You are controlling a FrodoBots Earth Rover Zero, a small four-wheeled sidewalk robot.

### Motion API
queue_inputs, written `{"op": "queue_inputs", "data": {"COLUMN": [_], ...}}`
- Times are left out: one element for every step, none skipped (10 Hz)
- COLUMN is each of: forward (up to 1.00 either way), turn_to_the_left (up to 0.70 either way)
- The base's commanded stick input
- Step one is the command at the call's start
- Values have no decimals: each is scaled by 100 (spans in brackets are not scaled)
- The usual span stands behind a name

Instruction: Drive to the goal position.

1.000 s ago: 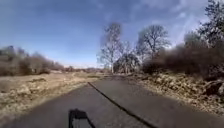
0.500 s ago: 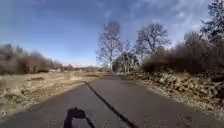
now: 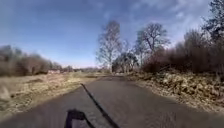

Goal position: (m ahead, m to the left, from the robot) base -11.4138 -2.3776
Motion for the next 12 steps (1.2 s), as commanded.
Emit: {"op": "queue_inputs", "data": {"forward": [85,85,85,85,85,85,85,85,85,85,85,85], "turn_to_the_left": [0,0,0,0,0,0,0,0,0,0,0,0]}}
